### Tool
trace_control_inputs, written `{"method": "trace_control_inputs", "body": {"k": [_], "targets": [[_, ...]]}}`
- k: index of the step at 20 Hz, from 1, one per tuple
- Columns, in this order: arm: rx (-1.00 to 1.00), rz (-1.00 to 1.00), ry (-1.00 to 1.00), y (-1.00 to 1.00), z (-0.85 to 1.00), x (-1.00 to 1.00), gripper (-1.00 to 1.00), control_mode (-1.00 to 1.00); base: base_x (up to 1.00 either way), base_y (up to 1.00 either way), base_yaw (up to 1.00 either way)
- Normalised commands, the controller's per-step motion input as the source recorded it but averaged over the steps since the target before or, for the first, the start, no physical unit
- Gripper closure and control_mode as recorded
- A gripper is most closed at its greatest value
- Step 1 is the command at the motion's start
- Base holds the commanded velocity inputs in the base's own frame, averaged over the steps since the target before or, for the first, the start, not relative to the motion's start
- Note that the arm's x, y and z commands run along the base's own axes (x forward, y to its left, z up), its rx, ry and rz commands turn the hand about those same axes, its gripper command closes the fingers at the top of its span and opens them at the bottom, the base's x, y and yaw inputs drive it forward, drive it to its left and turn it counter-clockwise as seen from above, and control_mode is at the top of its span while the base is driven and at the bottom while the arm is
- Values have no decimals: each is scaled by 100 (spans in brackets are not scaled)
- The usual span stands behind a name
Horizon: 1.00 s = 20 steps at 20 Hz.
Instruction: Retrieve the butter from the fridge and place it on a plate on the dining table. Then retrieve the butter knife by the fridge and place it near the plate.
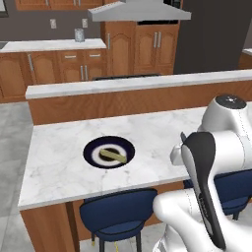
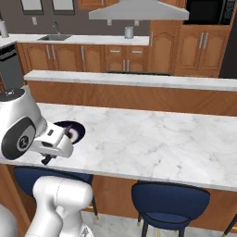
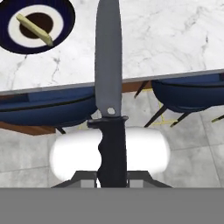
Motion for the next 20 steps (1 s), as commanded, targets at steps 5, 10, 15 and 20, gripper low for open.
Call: {"method": "trace_control_inputs", "body": {"k": [5,10,15,20], "targets": [[0,4,0,0,0,69,100,-100,0,0,0],[0,6,0,0,0,83,100,-100,0,0,0],[0,11,0,0,-10,98,100,-100,0,0,0],[0,15,-3,0,-12,87,100,-100,0,0,0]]}}
